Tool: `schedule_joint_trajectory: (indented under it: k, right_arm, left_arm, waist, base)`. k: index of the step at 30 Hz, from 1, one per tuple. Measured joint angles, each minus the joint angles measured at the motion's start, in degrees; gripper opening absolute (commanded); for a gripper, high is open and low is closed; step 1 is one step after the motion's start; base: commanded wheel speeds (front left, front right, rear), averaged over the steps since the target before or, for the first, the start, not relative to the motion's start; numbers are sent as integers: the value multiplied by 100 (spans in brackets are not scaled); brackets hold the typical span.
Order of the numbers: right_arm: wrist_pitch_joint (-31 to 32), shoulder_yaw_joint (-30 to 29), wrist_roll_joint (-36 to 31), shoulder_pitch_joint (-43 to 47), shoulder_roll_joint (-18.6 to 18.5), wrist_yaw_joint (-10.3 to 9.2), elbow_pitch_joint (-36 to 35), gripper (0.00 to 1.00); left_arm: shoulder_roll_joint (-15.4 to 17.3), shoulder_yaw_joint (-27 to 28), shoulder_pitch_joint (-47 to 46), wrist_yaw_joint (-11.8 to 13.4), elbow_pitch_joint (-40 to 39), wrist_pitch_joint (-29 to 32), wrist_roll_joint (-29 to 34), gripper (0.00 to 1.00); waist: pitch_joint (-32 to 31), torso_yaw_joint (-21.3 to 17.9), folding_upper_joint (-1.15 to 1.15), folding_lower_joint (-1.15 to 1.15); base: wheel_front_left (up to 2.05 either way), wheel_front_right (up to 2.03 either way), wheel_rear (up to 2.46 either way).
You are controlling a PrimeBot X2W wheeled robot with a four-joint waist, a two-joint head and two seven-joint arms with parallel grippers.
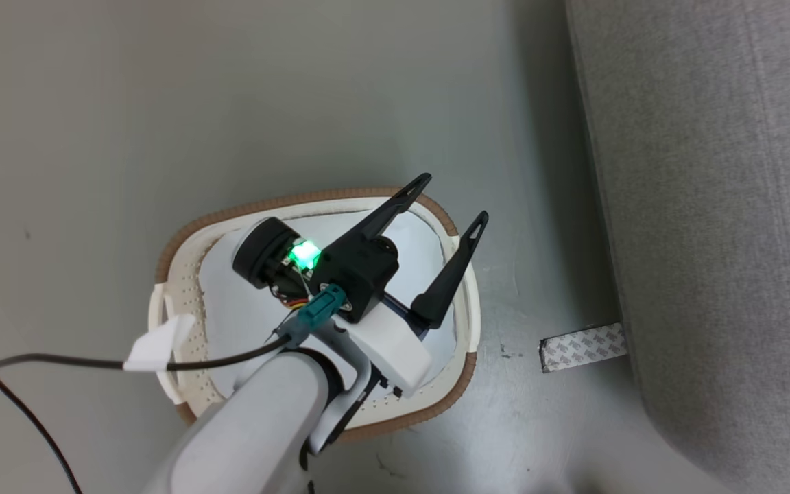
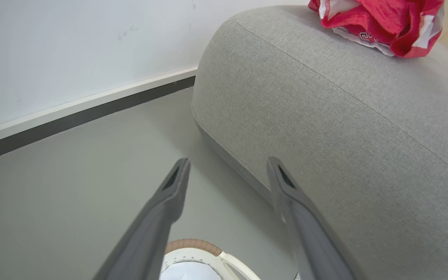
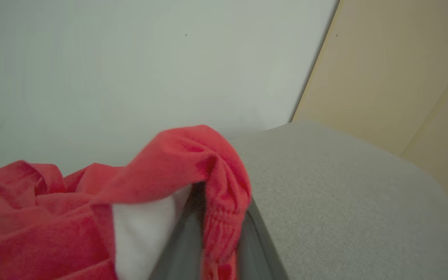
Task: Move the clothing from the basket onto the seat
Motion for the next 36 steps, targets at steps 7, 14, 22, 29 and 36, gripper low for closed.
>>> schedule_joint_trajectory:
  k: [7,14,22,29,36]
  right_arm:
    - [-91,38,-386,249,522,0,550,100]
    - [-119,734,-583,821,962,0,68,100]
    - [-127,1712,-257,2419,1497,0,-1347,100]
    - [-129,2196,-47,3877,1929,0,-2732,100]
    - [-129,2441,27,4923,2267,0,-3508,100]
  left_arm:
    - [162,76,-15,37,78,-20,20,100]
    - [189,337,49,172,197,-210,-190,100]
    - [293,690,786,465,626,-717,-536,100]
    - [332,993,1585,713,1123,-1227,-857,100]
    - [336,1304,2280,886,1484,-1579,-1111,100]
  waist:
    - [28,9,0,0]
    - [-439,-184,0,-1]
    - [-1382,-320,0,-2]
    - [-2388,-285,0,-3]
    - [-3304,-54,0,-4]
  base:
    - [0,0,0]
    - [0,0,0]
    - [0,0,0]
    - [0,0,0]
    - [0,0,0]
